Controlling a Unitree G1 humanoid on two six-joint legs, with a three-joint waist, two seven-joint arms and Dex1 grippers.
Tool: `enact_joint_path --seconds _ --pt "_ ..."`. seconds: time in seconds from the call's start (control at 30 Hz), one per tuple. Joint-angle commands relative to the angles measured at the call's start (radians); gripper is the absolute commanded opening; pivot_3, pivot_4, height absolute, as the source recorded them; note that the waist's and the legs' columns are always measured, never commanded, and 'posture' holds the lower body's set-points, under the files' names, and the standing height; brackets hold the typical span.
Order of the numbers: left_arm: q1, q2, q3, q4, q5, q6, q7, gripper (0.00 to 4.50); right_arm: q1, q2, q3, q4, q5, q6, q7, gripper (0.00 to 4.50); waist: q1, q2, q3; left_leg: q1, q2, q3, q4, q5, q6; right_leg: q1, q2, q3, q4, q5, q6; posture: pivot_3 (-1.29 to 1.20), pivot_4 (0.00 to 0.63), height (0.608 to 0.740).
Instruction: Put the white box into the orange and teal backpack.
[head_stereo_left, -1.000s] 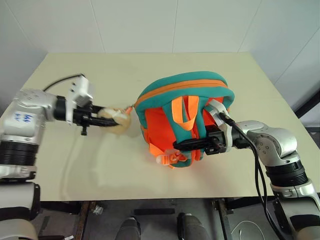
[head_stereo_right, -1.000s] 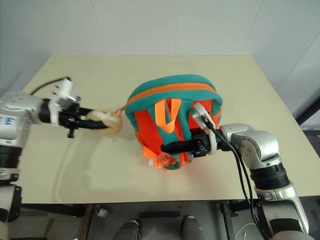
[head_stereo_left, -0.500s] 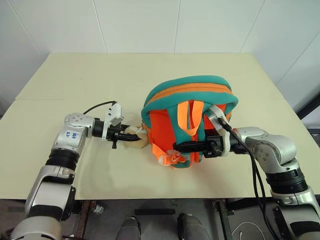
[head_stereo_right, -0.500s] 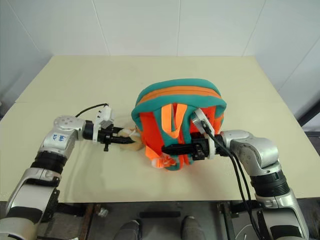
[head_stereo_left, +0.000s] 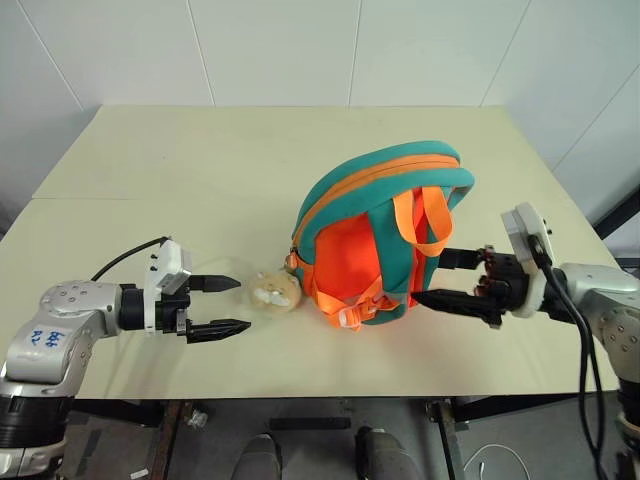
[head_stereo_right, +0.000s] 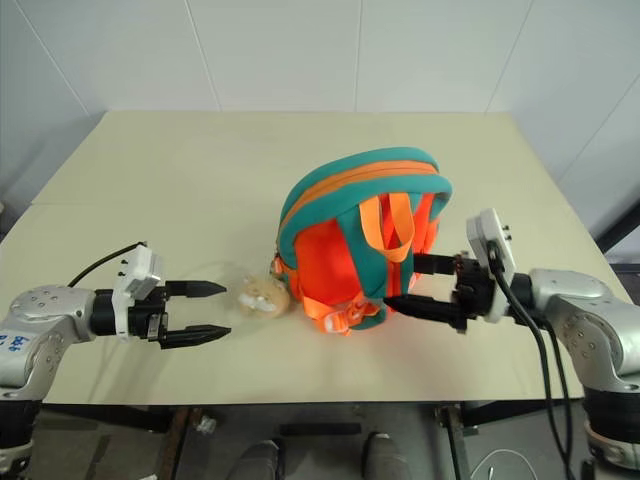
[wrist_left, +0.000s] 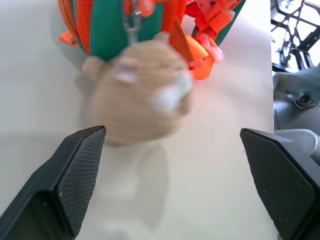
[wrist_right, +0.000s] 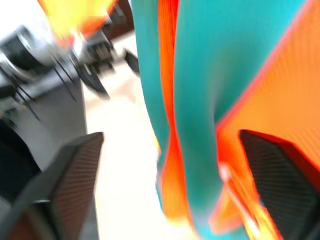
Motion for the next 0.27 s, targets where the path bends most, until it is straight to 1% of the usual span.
enact_joint_path --seconds 0.03,0.17,0.27 --pt "0.0 0.027 0.028 -0.015 -0.021 -0.01 0.003 4.5 0.034 -0.053 -0.05 0.037 -0.056 -0.1 0.046 4.48 -0.001 0.0 0.0 0.0 0.0 0.0 0.001 0.0 0.0 0.0 0.0 0.0 -0.001 0.001 0.0 0.0 0.15 0.74" --pt "-0.025 0.026 0.003 0.014 -0.001 -0.065 0.003 4.5 0.058 -0.061 -0.07 0.097 -0.102 -0.185 0.052 4.48 -0.003 0.0 0.0 0.0 0.0 0.001 0.001 0.0 0.0 0.0 0.0 0.001 -0.002 0.002 0.0 0.0 0.15 0.74" --pt "-0.046 0.026 -0.004 0.01 -0.013 -0.071 0.001 4.5 0.06 -0.079 -0.068 0.129 -0.111 -0.198 0.077 4.48 -0.003 0.0 0.0 0.0 0.0 0.001 0.0 0.0 0.0 0.0 0.0 0.001 -0.002 0.002 0.0 0.0 0.15 0.74"
